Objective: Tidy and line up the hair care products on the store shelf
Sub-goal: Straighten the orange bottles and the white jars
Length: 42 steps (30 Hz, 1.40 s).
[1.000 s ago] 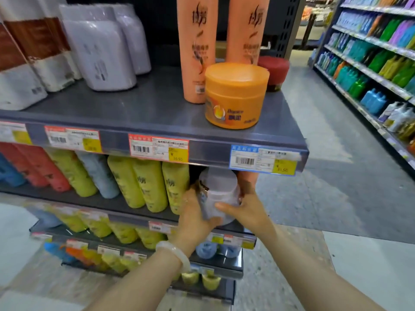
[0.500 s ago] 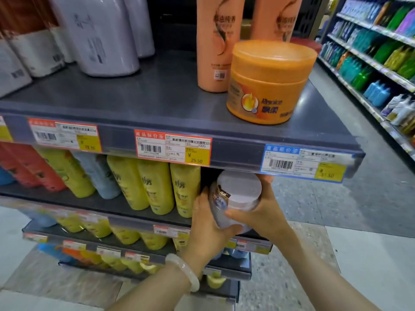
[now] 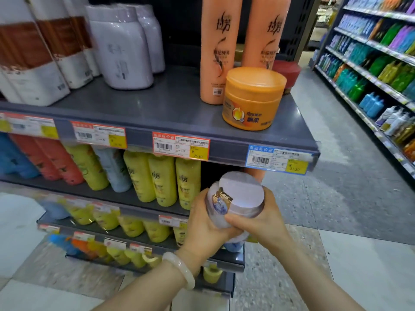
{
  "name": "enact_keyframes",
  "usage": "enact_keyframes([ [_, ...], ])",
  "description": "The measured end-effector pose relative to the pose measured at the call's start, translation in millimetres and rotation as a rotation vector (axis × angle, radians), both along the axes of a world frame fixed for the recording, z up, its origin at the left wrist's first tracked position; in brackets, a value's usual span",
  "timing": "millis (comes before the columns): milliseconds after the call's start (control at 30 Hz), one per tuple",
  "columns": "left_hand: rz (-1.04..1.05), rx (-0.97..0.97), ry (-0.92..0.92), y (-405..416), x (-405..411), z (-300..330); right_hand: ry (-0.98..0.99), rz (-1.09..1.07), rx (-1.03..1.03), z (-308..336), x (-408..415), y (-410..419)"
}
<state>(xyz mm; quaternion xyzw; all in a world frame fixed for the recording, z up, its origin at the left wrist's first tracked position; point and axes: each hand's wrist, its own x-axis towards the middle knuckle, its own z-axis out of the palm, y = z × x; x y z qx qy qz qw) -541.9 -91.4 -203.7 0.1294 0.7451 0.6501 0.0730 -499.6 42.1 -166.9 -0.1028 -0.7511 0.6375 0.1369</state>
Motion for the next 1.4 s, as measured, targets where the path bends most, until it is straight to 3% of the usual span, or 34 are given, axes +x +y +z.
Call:
enact_keyframes([
  [167, 0.065, -0.054, -0.070, -36.5, 46.4, 11.9, -0.084, 0.052, 0.006, 10.8, 34.5, -30.5],
  [433, 0.332, -0.053, 0.045, -102.2, 91.0, 89.9, -0.038, 0.282, 0.082, 88.4, 48.4, -89.0],
  [667, 0.462, 0.089, 0.311, -136.2, 55.1, 212.9, 0.212, 0.440, 0.146, 227.2, -1.7, -124.7],
  [833, 0.504, 0.066, 0.367, -146.2, -9.4, 263.7, 0.206, 0.415, 0.190, 285.0, -67.0, -142.4],
  [1000, 0.505, 0.037, 0.323, -152.8, -78.3, 265.8, 0.196, 0.404, 0.200, 294.5, -121.6, -152.9],
  [1400, 0.207, -0.009, 0.227, -181.4, -162.9, 218.4, 0.056, 0.177, 0.295, 240.0, -183.4, -166.5],
])
